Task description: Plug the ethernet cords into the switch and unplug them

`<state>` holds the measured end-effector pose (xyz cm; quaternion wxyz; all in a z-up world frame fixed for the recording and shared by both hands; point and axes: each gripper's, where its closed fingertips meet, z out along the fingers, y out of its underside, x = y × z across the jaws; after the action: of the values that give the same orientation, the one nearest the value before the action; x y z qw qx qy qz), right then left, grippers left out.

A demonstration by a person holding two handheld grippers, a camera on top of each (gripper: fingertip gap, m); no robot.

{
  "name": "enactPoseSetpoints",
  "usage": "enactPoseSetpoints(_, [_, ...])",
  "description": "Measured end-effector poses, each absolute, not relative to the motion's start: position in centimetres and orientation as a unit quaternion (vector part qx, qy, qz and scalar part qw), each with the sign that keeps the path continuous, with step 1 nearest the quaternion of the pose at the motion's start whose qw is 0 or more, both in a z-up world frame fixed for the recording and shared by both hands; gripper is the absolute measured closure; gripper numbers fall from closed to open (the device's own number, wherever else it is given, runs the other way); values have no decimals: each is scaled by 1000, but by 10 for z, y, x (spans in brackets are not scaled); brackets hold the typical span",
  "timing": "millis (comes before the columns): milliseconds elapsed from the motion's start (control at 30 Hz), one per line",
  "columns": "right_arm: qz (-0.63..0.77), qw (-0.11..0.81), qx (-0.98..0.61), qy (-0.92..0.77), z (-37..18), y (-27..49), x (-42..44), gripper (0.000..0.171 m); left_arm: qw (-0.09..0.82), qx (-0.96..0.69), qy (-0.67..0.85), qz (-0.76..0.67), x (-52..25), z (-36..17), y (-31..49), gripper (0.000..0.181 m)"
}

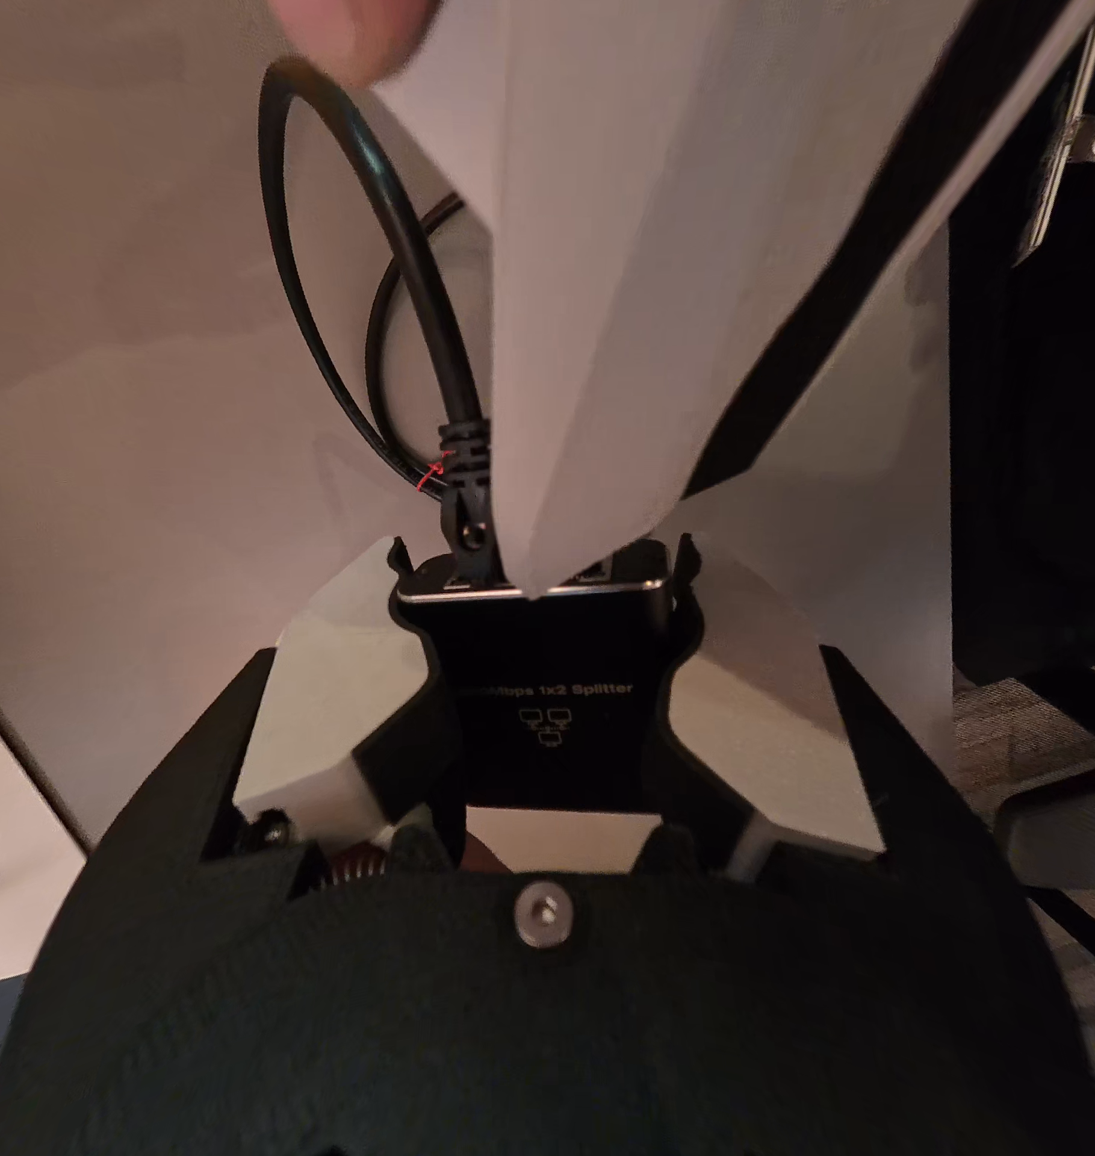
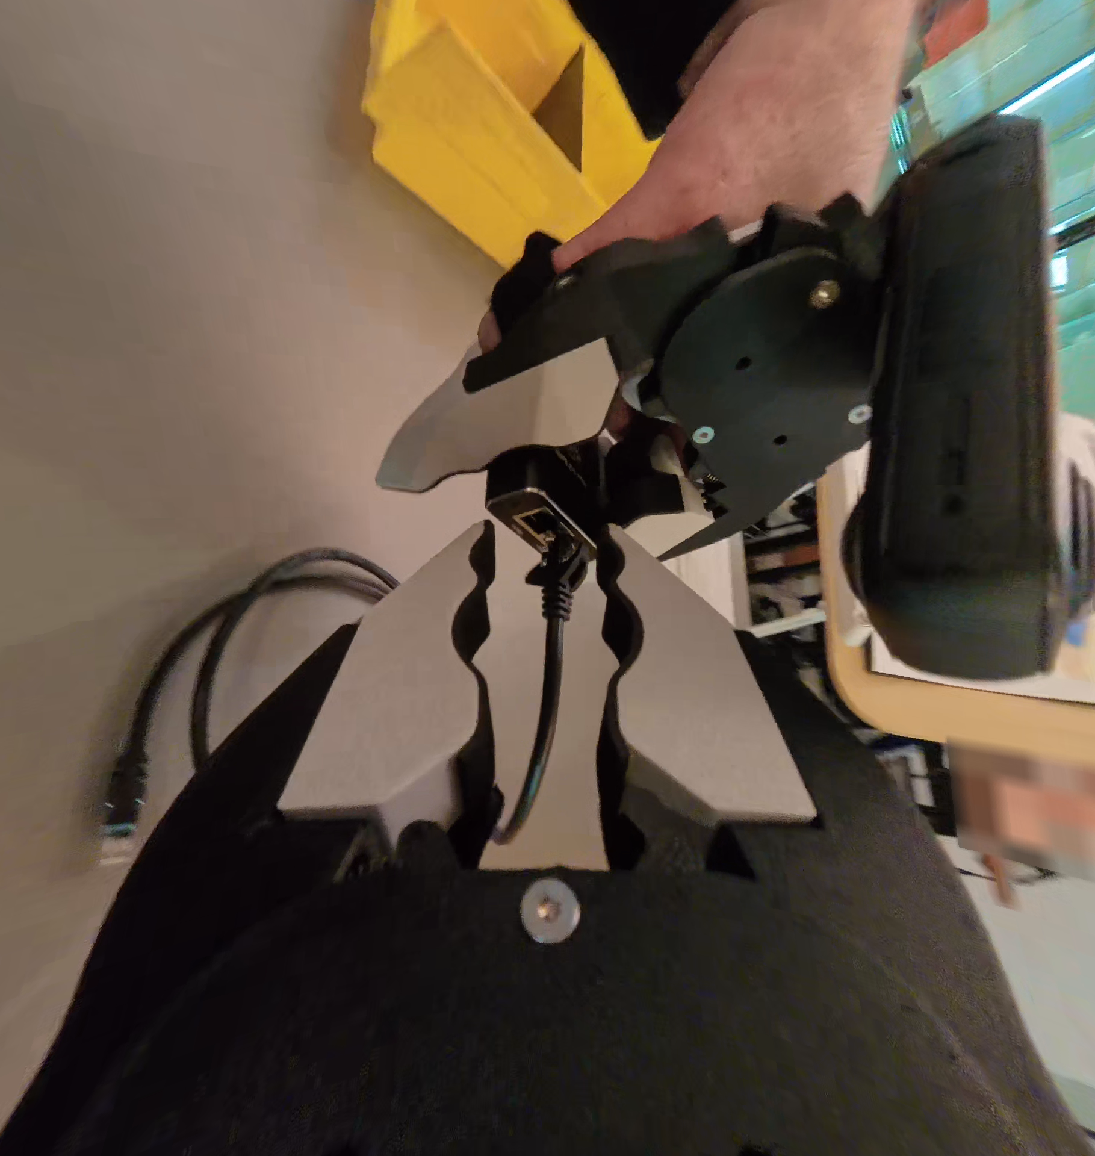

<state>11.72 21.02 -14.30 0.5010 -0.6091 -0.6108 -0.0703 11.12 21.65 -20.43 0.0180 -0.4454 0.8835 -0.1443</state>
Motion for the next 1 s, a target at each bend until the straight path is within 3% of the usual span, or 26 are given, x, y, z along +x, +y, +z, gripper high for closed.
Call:
enactPoseSetpoints(167, [-101,523,-565,-630,-136,207,122,141,0,-438,888,-142,106,-201,213,105])
enactPoseSetpoints(300, [-137,508,-539,-657,-136,207,115,150,-24,-436,888,-142,103,-197,210,105])
enactPoseSetpoints(567, [-242,441,-545,-670,-141,220,124,151,-59,-458,871,-166,102,-188,211,105])
enactPoseSetpoints(1000, [-253,440,-551,-663,-135,231,124,157,-73,-463,866,-174,101,-181,212,105])
